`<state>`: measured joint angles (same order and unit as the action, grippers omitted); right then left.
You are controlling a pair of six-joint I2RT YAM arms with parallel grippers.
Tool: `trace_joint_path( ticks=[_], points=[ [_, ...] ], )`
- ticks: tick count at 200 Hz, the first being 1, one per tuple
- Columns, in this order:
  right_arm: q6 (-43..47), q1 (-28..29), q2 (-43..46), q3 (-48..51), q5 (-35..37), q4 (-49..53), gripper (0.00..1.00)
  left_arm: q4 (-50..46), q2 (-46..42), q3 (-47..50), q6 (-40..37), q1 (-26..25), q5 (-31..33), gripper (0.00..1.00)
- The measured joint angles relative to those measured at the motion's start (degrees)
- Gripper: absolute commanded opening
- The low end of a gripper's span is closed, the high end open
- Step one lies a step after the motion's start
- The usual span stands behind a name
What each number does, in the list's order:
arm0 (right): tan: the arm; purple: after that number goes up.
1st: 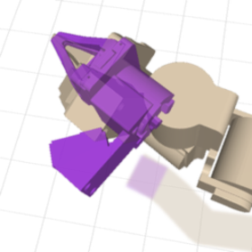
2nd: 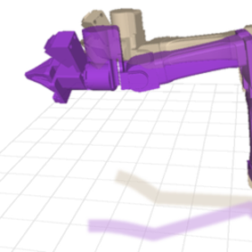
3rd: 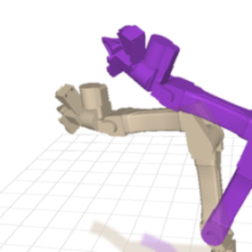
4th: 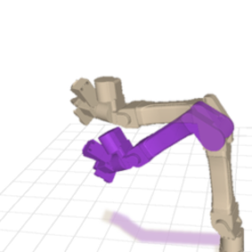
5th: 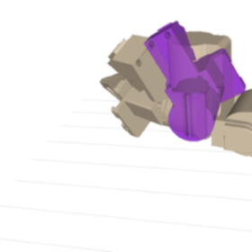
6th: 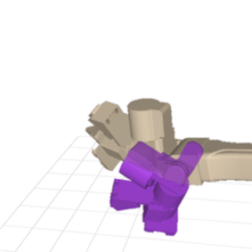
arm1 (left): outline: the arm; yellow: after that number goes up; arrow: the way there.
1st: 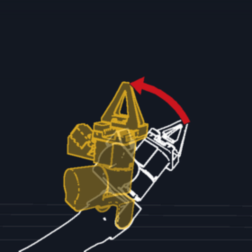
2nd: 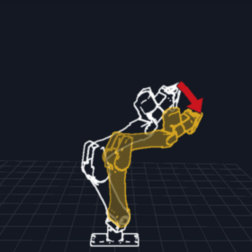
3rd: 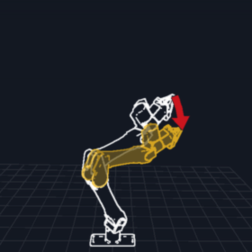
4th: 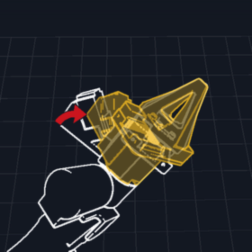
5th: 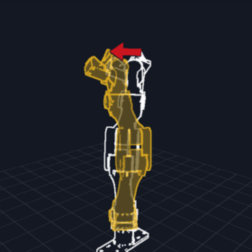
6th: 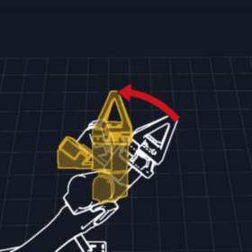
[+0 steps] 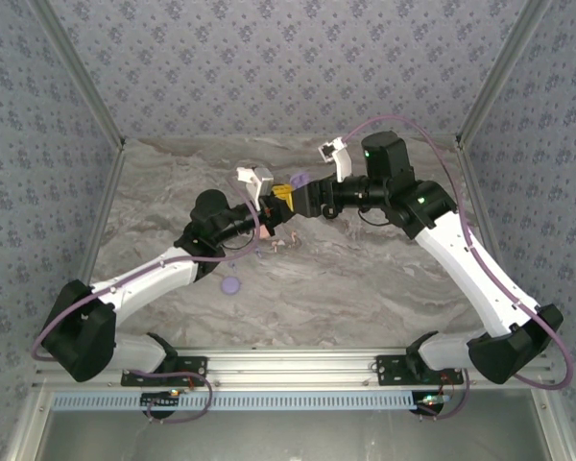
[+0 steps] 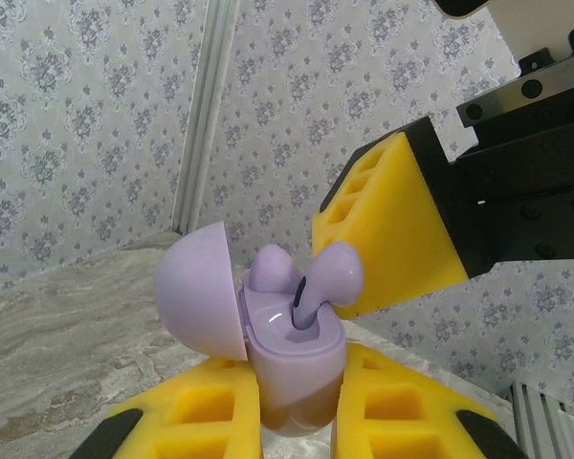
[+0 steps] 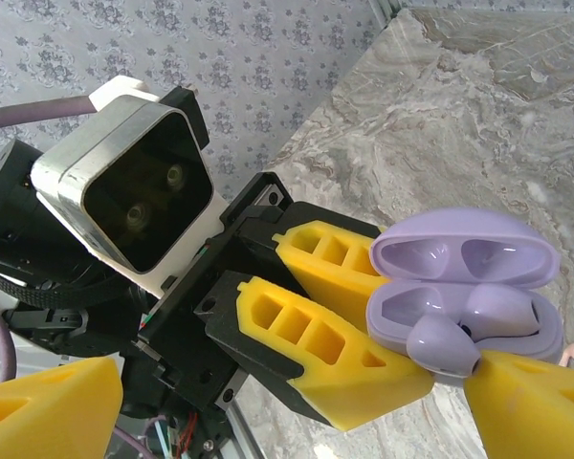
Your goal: Insert the wireless bluetooth earbuds into the charging case
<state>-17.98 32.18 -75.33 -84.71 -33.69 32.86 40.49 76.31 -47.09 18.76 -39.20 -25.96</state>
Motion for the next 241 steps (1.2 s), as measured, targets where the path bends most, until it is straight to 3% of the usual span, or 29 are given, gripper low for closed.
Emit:
trace_joint_path(
  ticks=[187, 241],
  points=[
    [0.0, 0.6, -1.1, -0.8, -1.0, 0.2, 0.92, -0.2, 1.1, 0.0, 0.4, 0.0, 0.0, 0.0],
    [2.2, -0.7, 0.8, -0.5, 0.0, 0.0, 1.0, -0.1, 1.0, 0.0, 0.4, 0.0, 0.0, 0.0]
  ],
)
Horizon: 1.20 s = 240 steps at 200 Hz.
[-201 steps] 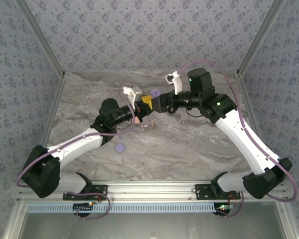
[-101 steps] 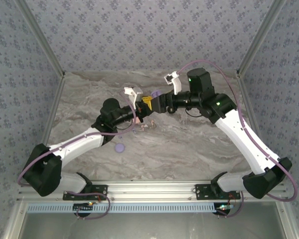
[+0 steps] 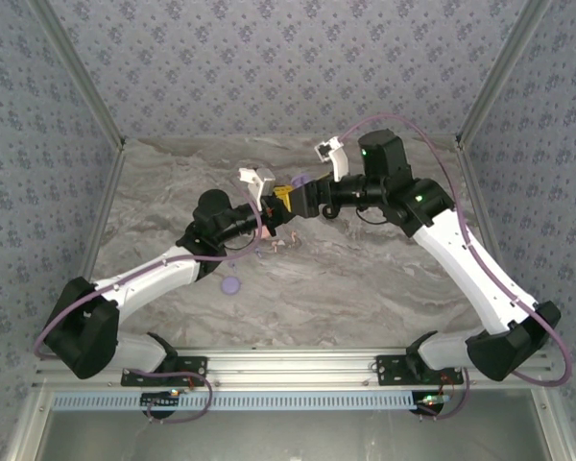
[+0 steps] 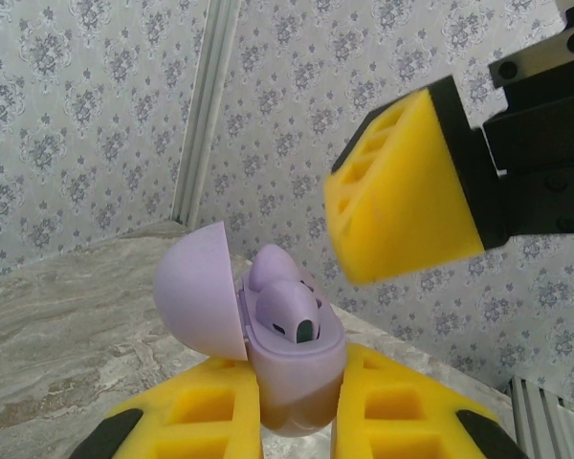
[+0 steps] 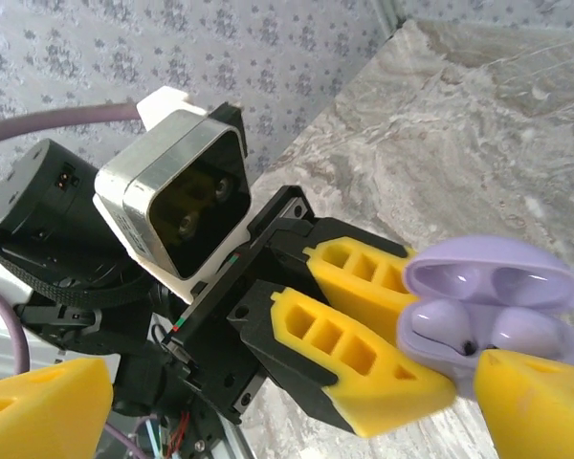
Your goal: Insert the wireless bluetooth earbuds into the charging case
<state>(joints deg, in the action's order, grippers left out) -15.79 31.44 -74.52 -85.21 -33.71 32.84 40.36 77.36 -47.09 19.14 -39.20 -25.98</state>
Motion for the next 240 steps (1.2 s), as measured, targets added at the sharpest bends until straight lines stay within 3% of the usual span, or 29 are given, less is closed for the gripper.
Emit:
trace_joint_path(
  ticks=[58, 143, 240],
  points=[
    [0.1, -9.0, 7.5, 9.9, -4.2, -6.2, 1.0, 1.7, -0.9, 1.1, -0.6, 0.0, -2.3, 0.0],
    [-0.3, -5.1, 0.5, 9.8, -14.3, -12.0, 1.0, 3.4, -1.0, 1.2, -0.6, 0.0, -7.6, 0.0],
    [2.3, -5.2, 4.0, 10.3, -14.5, -13.7, 1.0, 4.3, -0.9, 1.0, -0.6, -0.2, -9.4, 0.0]
  ],
)
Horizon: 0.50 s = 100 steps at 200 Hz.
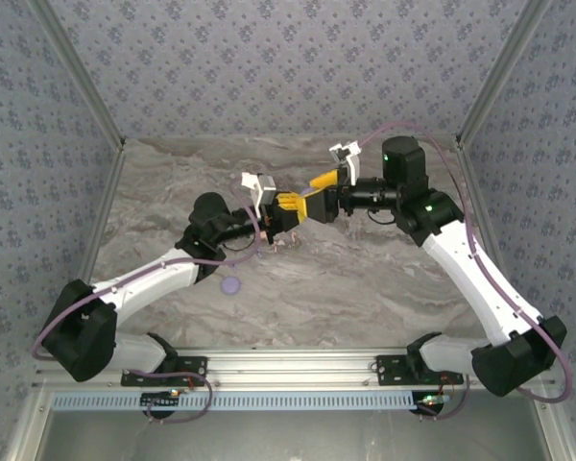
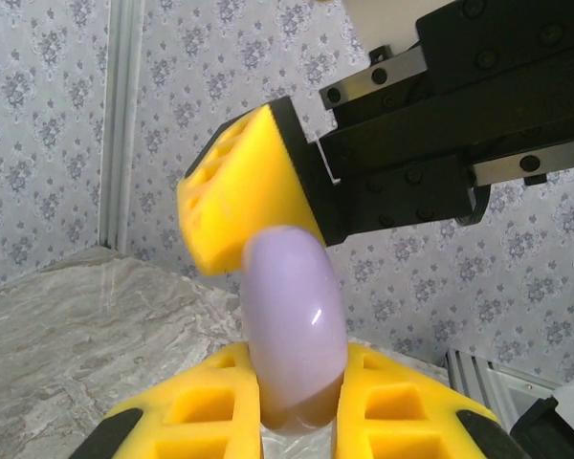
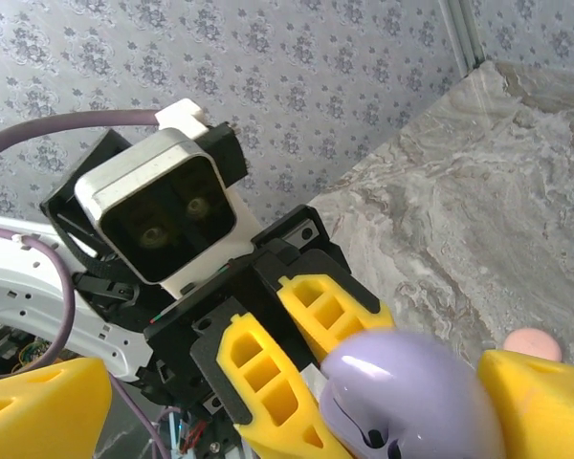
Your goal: Insert the wireless bluetooth earbuds into the charging case
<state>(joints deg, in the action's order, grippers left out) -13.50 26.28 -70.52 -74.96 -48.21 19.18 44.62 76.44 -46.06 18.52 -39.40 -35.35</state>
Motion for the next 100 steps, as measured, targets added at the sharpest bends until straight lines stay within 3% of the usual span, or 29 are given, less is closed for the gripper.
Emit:
trace_joint_path(
  ticks=[59, 100],
  points=[
    [2.4, 0.0, 1.6, 1.1, 4.1, 1.9, 1.0, -1.4, 1.3, 0.0, 0.0, 0.0, 0.2, 0.0],
    [3.0, -1.7, 5.4, 0.8, 26.2, 10.3, 1.0, -7.3, 2.4, -2.3, 0.0, 0.0, 1.6, 0.0]
  ],
)
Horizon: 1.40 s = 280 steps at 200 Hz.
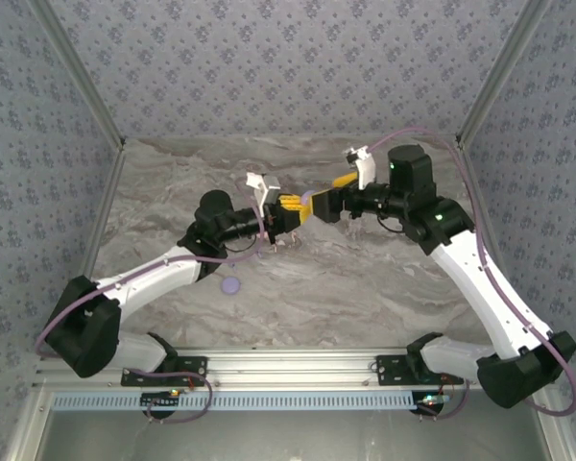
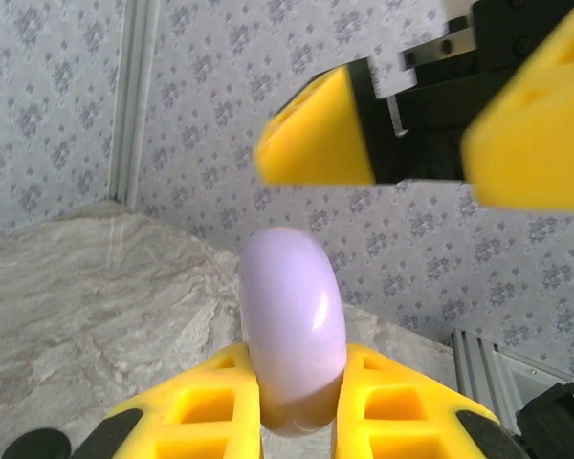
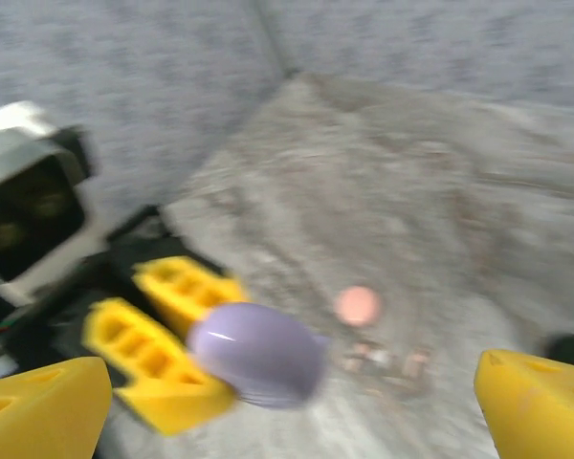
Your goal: Insert the wireless bluetooth earbuds into the charging case
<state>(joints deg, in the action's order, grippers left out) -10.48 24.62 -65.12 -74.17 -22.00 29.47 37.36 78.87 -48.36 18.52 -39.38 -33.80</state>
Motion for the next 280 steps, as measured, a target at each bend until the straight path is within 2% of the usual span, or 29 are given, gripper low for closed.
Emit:
trace_joint_path(
  ticks=[28, 63, 102, 148, 180, 211, 248, 280],
  points=[
    [-0.3, -3.0, 7.6, 2.8, 12.4, 1.3, 1.0, -5.3, 5.1, -3.0, 0.7, 0.0, 1.5, 0.0],
    [-1.8, -6.1, 14.9, 7.2, 19.7, 1.9, 1.0, -10.1, 17.2, -6.2, 4.8, 0.0, 2.2, 0.0],
    [-2.6, -7.9, 14.8, 7.6, 22.3, 3.3, 1.0, -14.5, 30.0, -12.5, 9.9, -0.8, 2.1, 0.0],
    [-2.6, -8.5, 15.3, 7.7, 23.1, 3.8, 1.0, -20.0, 36.3, -20.7, 13.0, -3.8, 2.6, 0.03],
    [-2.6, -8.6, 15.3, 7.9, 23.1, 3.9, 1.0, -23.2, 39.7, -23.8, 14.0, -4.0, 3.2, 0.06],
    [-2.6, -8.8, 15.3, 7.9, 23.1, 4.2, 1.0, -24.2, 42.4, -24.1, 15.3, -3.8, 3.1, 0.18],
    [-2.9, -8.9, 15.4, 7.9, 23.1, 5.4, 1.0, -24.1, 42.9, -24.3, 16.3, -3.8, 2.8, 0.39],
    [-3.1, -9.1, 15.6, 7.9, 22.0, 5.6, 1.0, -24.4, 42.7, -24.2, 16.2, -3.6, 3.5, 0.51]
  ],
)
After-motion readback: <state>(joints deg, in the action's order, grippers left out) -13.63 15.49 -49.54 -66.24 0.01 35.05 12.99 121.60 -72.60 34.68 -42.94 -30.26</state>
